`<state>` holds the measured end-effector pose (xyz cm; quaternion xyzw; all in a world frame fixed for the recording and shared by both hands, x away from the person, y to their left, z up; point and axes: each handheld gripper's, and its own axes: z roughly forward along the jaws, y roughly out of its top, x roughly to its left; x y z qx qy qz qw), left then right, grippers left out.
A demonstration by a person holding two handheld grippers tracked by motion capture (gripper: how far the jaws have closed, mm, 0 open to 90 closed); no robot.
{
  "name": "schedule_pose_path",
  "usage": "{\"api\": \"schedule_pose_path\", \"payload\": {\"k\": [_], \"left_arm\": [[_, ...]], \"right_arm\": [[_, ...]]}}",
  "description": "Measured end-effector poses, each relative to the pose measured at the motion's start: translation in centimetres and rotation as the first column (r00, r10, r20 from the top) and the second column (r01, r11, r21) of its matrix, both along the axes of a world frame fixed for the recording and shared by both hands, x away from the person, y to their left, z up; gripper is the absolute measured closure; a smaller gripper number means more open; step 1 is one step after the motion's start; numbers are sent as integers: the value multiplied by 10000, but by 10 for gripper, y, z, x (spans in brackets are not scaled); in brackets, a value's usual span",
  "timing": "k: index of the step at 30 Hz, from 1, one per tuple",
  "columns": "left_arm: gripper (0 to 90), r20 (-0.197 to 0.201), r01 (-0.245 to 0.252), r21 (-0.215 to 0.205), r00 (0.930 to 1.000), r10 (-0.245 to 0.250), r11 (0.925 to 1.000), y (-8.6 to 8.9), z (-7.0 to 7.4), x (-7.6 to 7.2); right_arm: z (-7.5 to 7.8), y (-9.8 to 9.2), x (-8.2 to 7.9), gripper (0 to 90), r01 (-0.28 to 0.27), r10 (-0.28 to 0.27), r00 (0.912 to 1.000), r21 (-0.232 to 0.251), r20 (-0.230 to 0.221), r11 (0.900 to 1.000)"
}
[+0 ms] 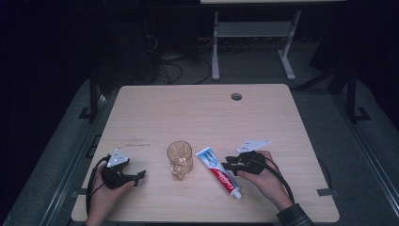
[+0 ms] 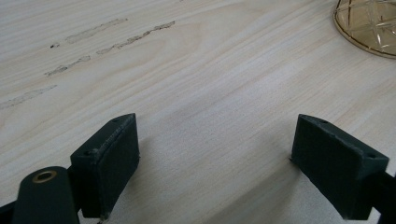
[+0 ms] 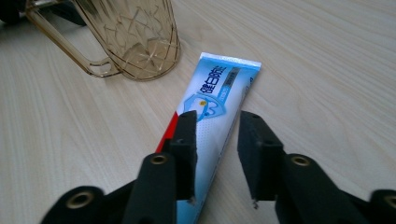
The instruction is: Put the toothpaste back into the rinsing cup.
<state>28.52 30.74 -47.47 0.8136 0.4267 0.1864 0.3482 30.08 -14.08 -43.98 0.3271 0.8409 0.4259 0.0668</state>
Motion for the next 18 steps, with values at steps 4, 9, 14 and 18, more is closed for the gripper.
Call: {"api": "schedule_pose_path", "payload": {"k": [4,9,14,18], "left_arm": [[142,1,3,0,10000,-3,10000,0,0,0],[142,1,1,-4,10000,-1,10000,0,0,0],[142,-1,2,-2,10000,-2,10000,0,0,0],[142,3,1,-4,10000,-1,10000,0,0,0]], "right_arm": [[2,2,-2,528,149,-149,9999,8,-59,9999],[0,13,0,409,341,-342,9994,-83,-35,9994],[-1,26,6,368,458,-460,9989,-294,-60,9985],[-4,35,11,351,510,-516,9986,-472,-131,9976]]}}
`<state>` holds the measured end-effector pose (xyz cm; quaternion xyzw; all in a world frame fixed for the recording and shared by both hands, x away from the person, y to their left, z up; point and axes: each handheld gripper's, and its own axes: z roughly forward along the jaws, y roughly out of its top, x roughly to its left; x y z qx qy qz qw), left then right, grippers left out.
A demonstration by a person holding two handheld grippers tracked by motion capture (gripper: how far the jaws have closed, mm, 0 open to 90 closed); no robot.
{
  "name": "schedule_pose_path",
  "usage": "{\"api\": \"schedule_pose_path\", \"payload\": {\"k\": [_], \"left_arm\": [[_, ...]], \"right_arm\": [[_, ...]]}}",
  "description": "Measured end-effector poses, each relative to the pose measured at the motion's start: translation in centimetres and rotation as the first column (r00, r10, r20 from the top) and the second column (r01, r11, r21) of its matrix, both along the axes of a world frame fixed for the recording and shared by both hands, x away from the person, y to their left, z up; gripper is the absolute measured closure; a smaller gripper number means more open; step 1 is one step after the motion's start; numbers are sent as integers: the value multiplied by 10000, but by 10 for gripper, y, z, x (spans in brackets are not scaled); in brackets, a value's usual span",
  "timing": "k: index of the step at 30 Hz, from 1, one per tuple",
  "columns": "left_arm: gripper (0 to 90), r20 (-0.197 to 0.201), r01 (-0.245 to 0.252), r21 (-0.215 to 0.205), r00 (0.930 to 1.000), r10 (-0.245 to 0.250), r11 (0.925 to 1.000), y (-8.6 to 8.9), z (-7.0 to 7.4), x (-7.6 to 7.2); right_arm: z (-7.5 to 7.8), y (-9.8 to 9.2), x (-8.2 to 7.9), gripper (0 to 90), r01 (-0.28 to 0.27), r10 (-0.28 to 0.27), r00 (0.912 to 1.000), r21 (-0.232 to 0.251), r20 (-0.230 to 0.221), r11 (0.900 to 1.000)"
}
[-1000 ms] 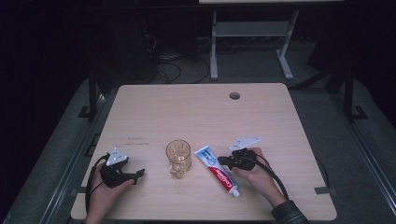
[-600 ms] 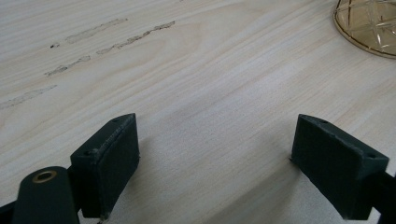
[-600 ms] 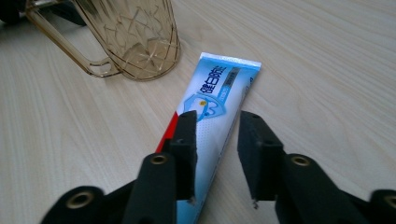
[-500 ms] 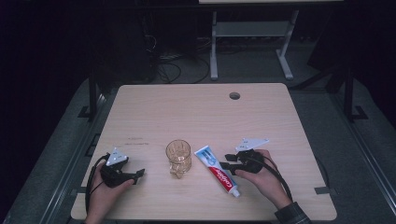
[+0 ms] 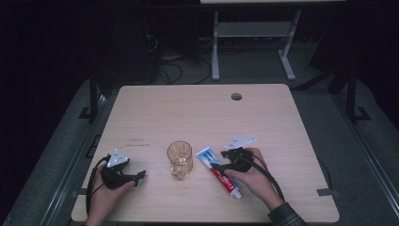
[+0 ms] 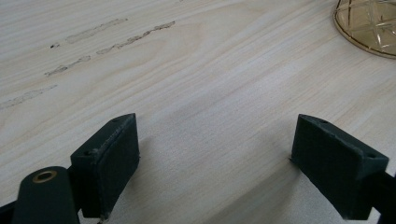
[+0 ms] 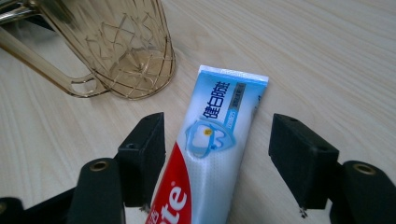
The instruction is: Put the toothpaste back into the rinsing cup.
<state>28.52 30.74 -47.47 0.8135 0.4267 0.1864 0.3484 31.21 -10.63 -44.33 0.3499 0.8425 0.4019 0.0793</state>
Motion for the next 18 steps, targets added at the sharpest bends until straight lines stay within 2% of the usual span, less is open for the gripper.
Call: {"api": "schedule_pose_path", "payload": {"k": [4,11,18], "left_arm": [[142,-2,-2,5,10000,2,10000,0,0,0],[142,0,4,5,10000,-4,10000,0,0,0],[142,5,21,0,10000,-21,10000,0,0,0]], "right_arm": [[-3,9,7,339,76,-82,9998,-328,-173,9994],[-11,19,15,337,217,-236,9991,-508,-355,9985],[-16,30,21,326,65,-117,9987,-1048,-492,9945]]}}
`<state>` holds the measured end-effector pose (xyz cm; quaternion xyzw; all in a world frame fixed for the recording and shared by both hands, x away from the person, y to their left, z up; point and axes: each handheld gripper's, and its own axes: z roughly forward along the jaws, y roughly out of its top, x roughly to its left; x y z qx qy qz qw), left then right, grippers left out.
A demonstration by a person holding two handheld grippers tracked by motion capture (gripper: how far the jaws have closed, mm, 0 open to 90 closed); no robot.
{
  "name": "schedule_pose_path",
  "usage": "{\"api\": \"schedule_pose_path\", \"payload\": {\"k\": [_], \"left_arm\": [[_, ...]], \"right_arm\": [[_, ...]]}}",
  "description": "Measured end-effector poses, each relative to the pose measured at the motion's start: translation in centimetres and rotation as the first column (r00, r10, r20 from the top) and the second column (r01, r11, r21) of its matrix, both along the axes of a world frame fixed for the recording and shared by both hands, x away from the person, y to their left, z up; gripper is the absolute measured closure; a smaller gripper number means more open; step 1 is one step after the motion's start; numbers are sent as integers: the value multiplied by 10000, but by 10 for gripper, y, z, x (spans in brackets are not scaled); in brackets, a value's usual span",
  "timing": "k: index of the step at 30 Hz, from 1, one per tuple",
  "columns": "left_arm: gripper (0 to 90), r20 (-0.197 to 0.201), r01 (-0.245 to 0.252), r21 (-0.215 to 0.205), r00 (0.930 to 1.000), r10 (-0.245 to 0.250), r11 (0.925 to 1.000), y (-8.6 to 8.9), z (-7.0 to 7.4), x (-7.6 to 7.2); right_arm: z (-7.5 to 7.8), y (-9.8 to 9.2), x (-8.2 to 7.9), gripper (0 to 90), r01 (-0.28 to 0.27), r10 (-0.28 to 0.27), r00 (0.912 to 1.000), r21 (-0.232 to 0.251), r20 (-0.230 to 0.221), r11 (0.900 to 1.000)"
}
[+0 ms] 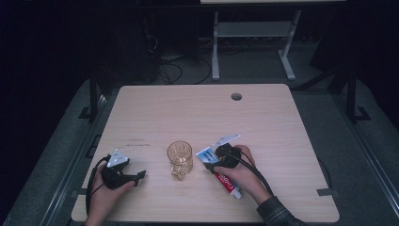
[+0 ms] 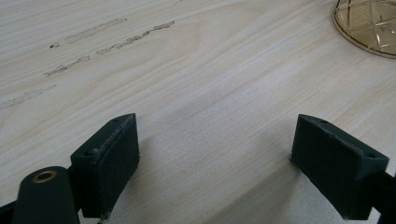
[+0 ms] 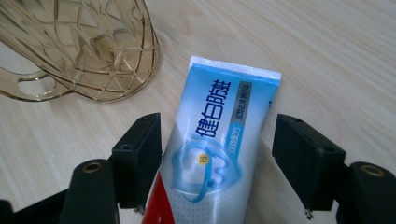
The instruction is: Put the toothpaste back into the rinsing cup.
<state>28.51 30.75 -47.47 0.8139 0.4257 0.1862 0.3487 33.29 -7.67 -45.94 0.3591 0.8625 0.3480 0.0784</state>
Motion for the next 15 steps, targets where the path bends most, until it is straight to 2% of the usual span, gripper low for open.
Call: {"api": "schedule_pose_path", "payload": {"k": [6,12,15], "left_arm": [[142,0,0,-1,10000,0,10000,0,0,0],[142,0,10,6,10000,-10,10000,0,0,0],[142,2,8,2,10000,-8,10000,0,0,0]], "right_arm": [[-4,5,3,335,-90,85,9998,-326,-182,9994],[-4,9,1,348,-199,198,9998,-693,-21,9974],[-3,12,1,368,-330,340,9994,-1063,77,9938]]}}
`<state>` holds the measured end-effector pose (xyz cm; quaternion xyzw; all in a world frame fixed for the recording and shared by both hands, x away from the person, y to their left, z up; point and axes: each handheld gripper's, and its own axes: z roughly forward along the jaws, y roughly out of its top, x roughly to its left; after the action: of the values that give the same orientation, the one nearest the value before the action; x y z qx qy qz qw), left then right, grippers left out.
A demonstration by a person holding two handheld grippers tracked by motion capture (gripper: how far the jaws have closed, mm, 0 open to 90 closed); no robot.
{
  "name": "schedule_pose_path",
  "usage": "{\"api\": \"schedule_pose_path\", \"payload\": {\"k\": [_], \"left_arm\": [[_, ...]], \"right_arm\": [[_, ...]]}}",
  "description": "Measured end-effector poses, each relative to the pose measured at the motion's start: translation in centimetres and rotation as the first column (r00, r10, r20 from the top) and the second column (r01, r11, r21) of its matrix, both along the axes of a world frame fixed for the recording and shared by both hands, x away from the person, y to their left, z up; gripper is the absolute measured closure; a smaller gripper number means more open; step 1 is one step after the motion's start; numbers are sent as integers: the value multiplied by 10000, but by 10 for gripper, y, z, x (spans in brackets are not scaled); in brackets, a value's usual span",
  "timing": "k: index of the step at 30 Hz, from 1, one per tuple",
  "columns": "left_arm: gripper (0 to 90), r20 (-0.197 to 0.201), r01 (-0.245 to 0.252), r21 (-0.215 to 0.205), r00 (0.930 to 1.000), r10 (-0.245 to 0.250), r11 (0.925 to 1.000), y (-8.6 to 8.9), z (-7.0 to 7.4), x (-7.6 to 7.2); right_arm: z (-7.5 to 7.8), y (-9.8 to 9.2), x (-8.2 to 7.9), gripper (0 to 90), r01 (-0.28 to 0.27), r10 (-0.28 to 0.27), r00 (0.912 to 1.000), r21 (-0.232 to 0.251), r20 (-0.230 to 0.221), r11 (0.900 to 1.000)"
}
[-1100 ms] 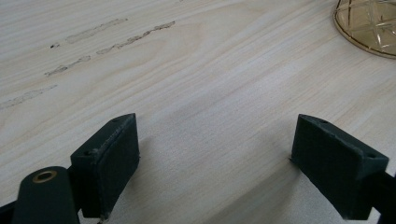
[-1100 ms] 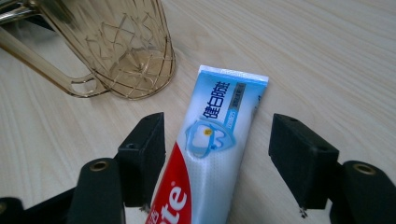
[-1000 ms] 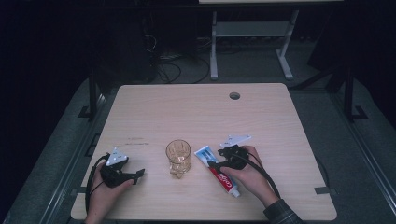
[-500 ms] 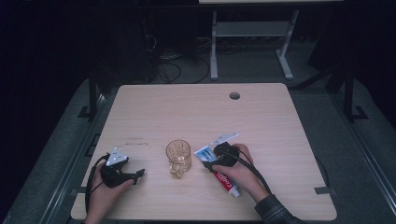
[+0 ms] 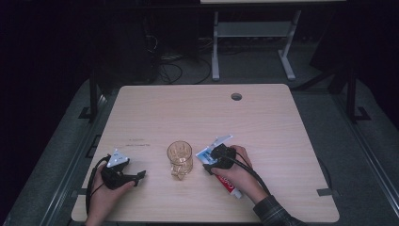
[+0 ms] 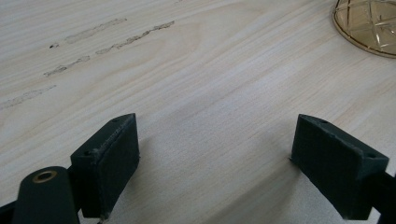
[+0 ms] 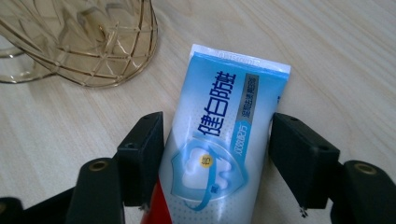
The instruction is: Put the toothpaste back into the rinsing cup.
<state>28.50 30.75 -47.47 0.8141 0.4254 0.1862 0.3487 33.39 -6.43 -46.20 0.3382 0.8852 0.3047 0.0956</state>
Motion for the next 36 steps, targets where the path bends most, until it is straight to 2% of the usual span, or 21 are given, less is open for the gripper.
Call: {"api": "schedule_pose_path", "payload": {"k": [3,9,15,21,25,27,29,36], "left_arm": [[142,-1,3,0,10000,-3,10000,0,0,0],[142,0,3,2,10000,-3,10000,0,0,0],[142,-1,3,1,10000,-3,10000,0,0,0],[142,-2,4,6,10000,-4,10000,0,0,0],[142,-2,3,3,10000,-3,10000,0,0,0],[142,-2,1,-1,10000,-1,10000,0,0,0],[142,-1,4,5,10000,-4,10000,0,0,0],[142,-5,4,2,10000,-4,10000,0,0,0]], "right_arm": [[2,1,0,437,-50,50,10000,-215,4,9998],[3,1,0,475,32,-33,10000,-259,-47,9997],[7,3,4,511,-47,22,9992,-632,-403,9980],[10,1,6,575,17,-59,9973,-576,-735,9983],[13,-4,7,654,96,-117,9957,-232,-916,9997],[15,-9,9,694,159,-142,9943,158,-1053,9997],[15,-13,10,707,206,-158,9930,400,-1174,9990],[18,-20,9,723,340,-241,9912,750,-1300,9966]]}}
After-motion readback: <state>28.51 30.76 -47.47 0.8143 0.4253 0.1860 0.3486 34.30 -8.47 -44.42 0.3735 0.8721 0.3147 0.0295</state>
